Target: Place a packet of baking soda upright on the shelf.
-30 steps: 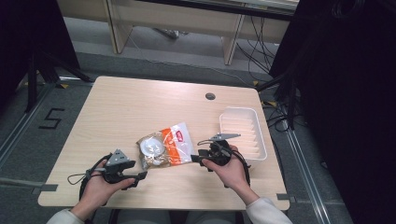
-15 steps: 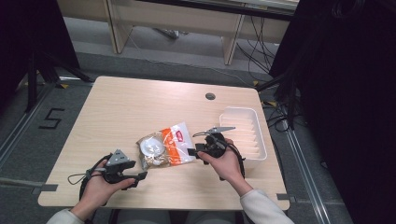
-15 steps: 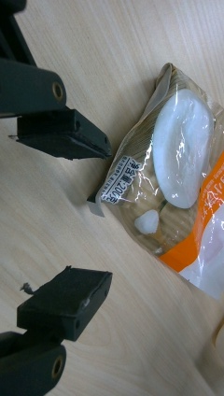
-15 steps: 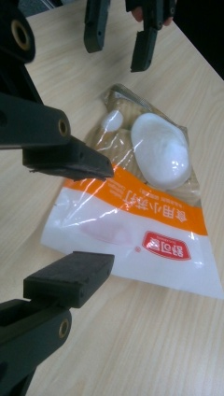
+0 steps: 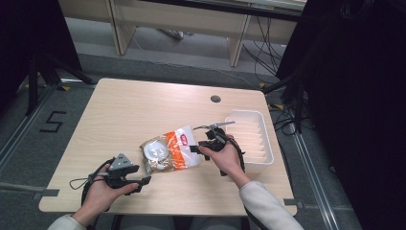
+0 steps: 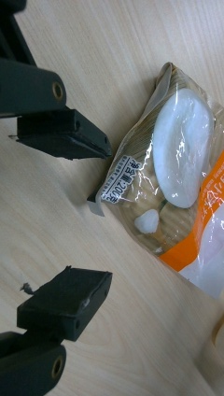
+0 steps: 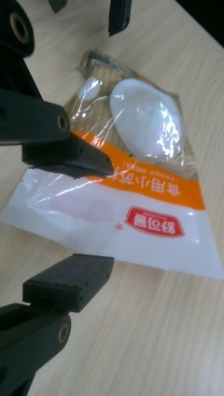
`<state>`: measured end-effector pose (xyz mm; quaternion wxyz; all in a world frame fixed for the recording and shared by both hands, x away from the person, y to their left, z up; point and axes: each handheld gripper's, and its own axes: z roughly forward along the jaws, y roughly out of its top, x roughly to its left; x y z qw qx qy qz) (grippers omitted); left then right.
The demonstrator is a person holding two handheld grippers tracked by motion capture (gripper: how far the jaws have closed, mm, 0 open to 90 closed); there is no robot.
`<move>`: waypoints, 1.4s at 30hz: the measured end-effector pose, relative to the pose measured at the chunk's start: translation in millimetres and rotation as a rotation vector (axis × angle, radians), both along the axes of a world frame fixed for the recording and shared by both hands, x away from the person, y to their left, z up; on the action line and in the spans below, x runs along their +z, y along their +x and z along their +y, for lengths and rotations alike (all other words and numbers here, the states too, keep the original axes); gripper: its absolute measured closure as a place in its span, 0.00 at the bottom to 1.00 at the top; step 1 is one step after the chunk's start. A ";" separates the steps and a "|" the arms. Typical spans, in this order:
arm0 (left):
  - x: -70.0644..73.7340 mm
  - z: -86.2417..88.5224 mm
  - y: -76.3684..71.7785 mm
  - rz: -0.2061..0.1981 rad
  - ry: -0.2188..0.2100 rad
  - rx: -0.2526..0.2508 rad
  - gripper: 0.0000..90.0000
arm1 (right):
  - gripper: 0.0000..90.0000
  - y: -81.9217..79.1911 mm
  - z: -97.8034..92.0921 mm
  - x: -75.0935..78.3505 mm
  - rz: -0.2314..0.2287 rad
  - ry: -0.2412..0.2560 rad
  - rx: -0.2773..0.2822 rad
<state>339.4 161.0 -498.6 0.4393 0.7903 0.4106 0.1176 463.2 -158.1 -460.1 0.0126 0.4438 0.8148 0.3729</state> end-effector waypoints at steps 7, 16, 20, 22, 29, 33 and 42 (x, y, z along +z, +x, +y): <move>-0.2 -0.2 0.2 -0.002 -0.004 0.001 0.37 | 0.55 2.8 4.4 -14.5 0.017 -0.038 -0.022; 0.0 -0.3 0.0 0.000 -0.003 0.001 0.37 | 0.57 1.1 4.4 -22.6 0.092 -0.046 -0.015; 0.1 -0.1 -0.1 0.001 -0.004 0.004 0.37 | 0.60 0.2 4.3 -24.7 0.103 -0.040 0.000; 0.1 -0.2 -0.1 0.001 -0.005 0.004 0.37 | 0.61 -0.5 4.1 -24.1 0.125 -0.028 -0.002; -0.1 -0.7 0.0 0.001 -0.004 0.000 0.37 | 0.67 -3.9 2.9 -19.0 0.122 0.017 0.009; 0.0 -0.7 0.0 0.000 -0.005 0.000 0.37 | 0.70 -4.9 4.5 -15.0 0.114 0.027 0.027; 0.0 -1.1 -0.4 0.004 -0.007 0.000 0.37 | 0.72 -6.0 8.5 -24.8 0.160 0.018 0.067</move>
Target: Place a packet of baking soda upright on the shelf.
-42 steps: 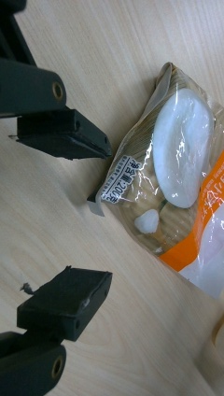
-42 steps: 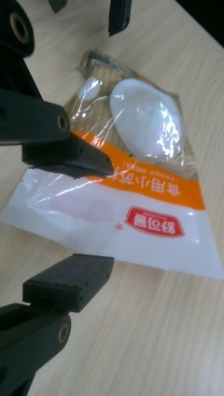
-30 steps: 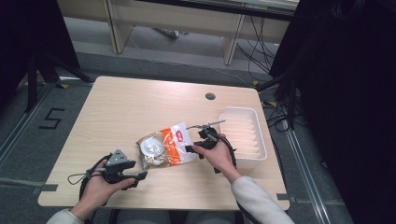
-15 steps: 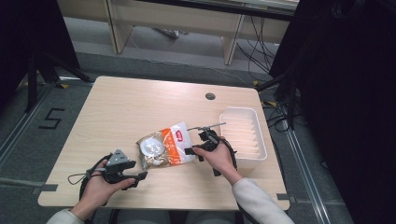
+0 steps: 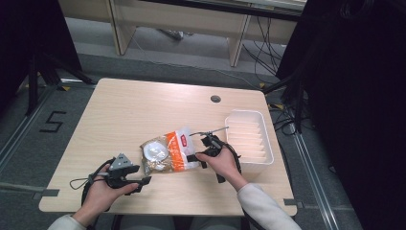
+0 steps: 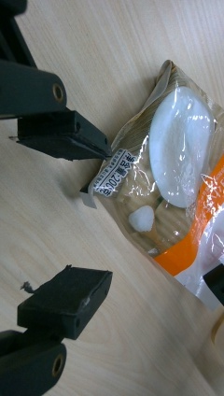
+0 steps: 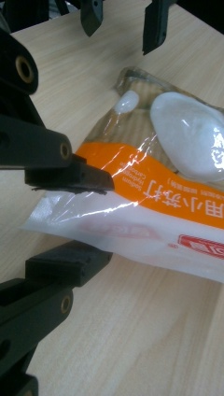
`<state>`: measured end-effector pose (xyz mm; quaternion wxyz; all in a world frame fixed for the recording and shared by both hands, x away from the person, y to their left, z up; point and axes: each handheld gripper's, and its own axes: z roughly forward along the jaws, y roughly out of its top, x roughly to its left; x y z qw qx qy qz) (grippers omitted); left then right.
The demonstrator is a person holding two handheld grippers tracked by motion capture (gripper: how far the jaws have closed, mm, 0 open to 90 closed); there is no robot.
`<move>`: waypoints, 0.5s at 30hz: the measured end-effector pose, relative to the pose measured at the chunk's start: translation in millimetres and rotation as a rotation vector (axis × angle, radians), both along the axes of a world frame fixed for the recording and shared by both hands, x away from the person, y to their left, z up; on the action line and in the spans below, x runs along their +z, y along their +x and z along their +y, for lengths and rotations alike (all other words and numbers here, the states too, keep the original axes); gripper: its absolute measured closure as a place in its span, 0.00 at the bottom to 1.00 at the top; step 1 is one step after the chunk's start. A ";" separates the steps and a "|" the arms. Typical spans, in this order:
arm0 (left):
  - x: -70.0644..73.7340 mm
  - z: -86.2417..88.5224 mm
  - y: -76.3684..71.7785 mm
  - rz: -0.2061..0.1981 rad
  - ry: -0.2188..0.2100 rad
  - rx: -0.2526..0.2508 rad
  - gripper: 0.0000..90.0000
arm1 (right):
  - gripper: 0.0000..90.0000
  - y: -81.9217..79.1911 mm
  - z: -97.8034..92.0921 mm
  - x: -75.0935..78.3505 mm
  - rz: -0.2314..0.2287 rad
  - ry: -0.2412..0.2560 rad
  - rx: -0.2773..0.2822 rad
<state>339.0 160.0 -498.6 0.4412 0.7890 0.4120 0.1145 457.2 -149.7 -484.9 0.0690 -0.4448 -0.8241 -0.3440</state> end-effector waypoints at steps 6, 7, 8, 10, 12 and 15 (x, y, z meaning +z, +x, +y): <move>0.2 1.2 0.7 0.004 0.021 -0.024 0.38 | 0.76 -1.6 2.6 -2.5 0.018 -0.011 0.005; 0.2 1.2 0.7 0.004 0.021 -0.024 0.38 | 0.76 -1.6 2.6 -2.5 0.018 -0.011 0.005; -0.2 0.4 0.7 0.000 0.013 -0.022 0.38 | 0.78 -1.0 3.7 -2.4 0.013 -0.017 -0.003; 0.0 0.3 0.4 -0.001 0.012 -0.020 0.38 | 0.80 -0.1 3.4 -1.3 0.023 -0.001 0.021; 0.8 1.8 0.5 0.000 0.029 -0.029 0.38 | 0.82 0.7 3.8 -0.6 0.003 -0.009 0.020; -0.3 -1.0 0.0 -0.002 -0.003 -0.010 0.38 | 0.84 0.9 6.3 -1.2 -0.001 -0.037 0.020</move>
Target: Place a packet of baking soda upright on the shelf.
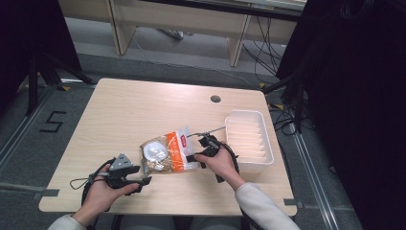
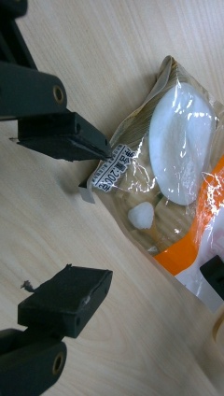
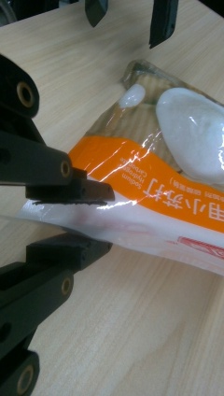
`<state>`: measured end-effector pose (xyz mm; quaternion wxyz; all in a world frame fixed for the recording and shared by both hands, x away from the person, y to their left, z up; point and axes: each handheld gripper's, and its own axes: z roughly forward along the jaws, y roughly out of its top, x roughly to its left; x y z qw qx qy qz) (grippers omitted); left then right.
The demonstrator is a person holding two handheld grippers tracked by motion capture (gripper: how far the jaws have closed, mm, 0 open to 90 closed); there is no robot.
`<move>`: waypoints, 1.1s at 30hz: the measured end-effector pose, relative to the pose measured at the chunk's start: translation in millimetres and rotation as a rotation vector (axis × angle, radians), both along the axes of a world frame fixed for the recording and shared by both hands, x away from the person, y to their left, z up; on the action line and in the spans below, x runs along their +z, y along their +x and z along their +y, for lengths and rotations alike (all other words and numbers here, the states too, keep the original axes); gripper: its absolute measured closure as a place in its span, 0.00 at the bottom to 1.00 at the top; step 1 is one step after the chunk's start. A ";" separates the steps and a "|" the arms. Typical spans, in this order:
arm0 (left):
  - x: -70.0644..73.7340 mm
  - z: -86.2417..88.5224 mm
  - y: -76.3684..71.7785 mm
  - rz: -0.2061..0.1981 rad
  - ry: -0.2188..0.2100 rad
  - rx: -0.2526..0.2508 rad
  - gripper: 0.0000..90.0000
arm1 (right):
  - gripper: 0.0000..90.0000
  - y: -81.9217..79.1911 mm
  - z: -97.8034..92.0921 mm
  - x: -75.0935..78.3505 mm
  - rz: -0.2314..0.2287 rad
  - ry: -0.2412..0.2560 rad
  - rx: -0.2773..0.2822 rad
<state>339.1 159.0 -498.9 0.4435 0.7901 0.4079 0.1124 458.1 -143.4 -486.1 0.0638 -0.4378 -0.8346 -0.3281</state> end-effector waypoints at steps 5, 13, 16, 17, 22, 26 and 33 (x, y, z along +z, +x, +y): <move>0.5 0.8 -0.2 0.002 0.006 -0.003 0.38 | 0.83 -0.2 4.7 -3.4 -0.007 -0.001 0.024; 0.4 0.3 -0.3 0.000 0.001 -0.003 0.39 | 0.91 -1.5 9.0 -3.2 -0.009 -0.028 0.046; 0.6 0.6 -0.3 0.000 0.003 -0.004 0.39 | 0.95 -1.8 9.9 -2.5 -0.032 -0.048 0.061; 0.7 0.9 -0.2 -0.001 0.007 -0.006 0.39 | 0.97 -1.7 10.3 -2.2 -0.032 -0.050 0.067; 1.4 2.5 -0.5 0.000 0.024 -0.010 0.39 | 1.00 -1.2 11.0 1.1 -0.051 -0.062 0.097; 1.5 2.2 -0.4 -0.004 0.002 -0.003 0.39 | 1.00 -0.6 11.9 8.5 -0.058 -0.066 0.130; 3.1 3.4 -1.3 -0.012 -0.006 0.007 0.39 | 1.00 5.5 10.0 33.4 -0.075 -0.097 0.189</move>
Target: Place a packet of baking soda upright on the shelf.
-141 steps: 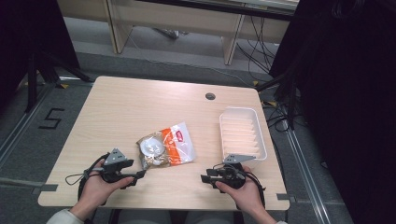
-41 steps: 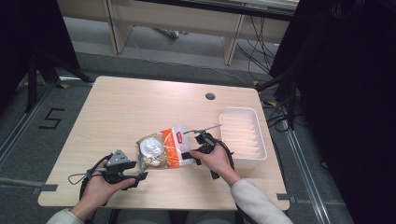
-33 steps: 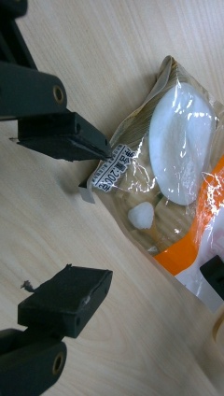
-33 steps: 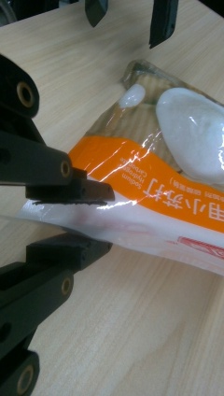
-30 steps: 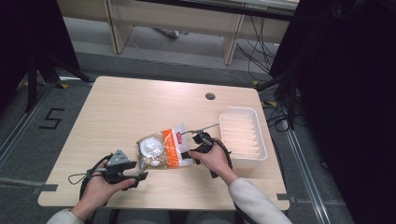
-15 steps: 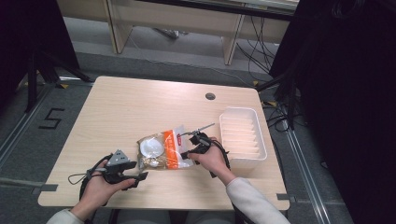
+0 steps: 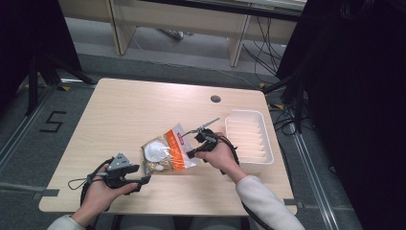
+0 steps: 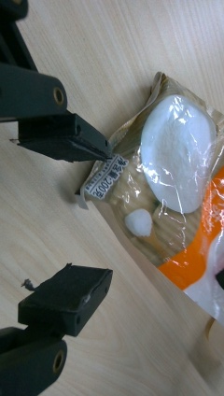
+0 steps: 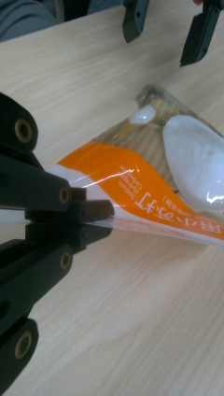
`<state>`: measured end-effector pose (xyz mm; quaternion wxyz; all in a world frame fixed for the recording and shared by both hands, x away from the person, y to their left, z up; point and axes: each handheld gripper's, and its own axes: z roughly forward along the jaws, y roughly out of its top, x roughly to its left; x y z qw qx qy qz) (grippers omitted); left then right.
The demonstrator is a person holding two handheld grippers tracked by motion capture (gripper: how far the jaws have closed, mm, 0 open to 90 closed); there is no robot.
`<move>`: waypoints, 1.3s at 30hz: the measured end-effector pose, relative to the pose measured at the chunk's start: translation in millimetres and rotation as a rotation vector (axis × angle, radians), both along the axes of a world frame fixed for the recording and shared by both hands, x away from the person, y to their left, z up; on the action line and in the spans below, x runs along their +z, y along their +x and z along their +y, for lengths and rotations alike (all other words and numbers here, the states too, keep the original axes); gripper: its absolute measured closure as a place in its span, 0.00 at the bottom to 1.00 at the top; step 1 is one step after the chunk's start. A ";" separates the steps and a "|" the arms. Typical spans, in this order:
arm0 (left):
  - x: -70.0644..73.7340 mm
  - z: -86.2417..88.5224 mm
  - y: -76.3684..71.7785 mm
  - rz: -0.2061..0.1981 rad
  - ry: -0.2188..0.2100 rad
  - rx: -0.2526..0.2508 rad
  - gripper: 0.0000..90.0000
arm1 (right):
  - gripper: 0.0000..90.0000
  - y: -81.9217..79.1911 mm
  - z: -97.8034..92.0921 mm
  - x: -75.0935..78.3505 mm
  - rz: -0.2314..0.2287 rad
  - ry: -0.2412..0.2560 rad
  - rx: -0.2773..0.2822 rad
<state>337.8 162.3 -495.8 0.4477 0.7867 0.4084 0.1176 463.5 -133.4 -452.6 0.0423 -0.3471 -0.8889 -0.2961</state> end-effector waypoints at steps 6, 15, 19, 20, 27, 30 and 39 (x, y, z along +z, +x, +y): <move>0.0 0.0 0.2 -0.005 -0.004 -0.002 0.39 | 1.00 4.9 -3.0 27.1 -0.023 -0.053 0.100; 0.7 0.3 0.1 -0.008 -0.004 0.002 0.39 | 1.00 6.9 -6.0 68.4 -0.023 -0.166 0.200; 0.5 0.2 0.3 -0.011 -0.005 0.002 0.39 | 1.00 7.7 -9.2 86.2 -0.029 -0.185 0.230; 0.2 0.0 0.3 -0.006 -0.007 -0.001 0.39 | 1.00 9.2 -11.0 90.3 -0.038 -0.193 0.237; 0.0 0.1 0.4 -0.004 -0.007 -0.001 0.39 | 1.00 11.1 -19.4 110.7 -0.040 -0.269 0.263; 0.1 -0.2 0.3 -0.003 -0.006 -0.003 0.39 | 1.00 10.9 -21.6 119.2 -0.057 -0.308 0.320; 0.0 -0.1 0.3 -0.003 -0.006 -0.003 0.39 | 1.00 9.7 -28.4 132.3 -0.115 -0.397 0.574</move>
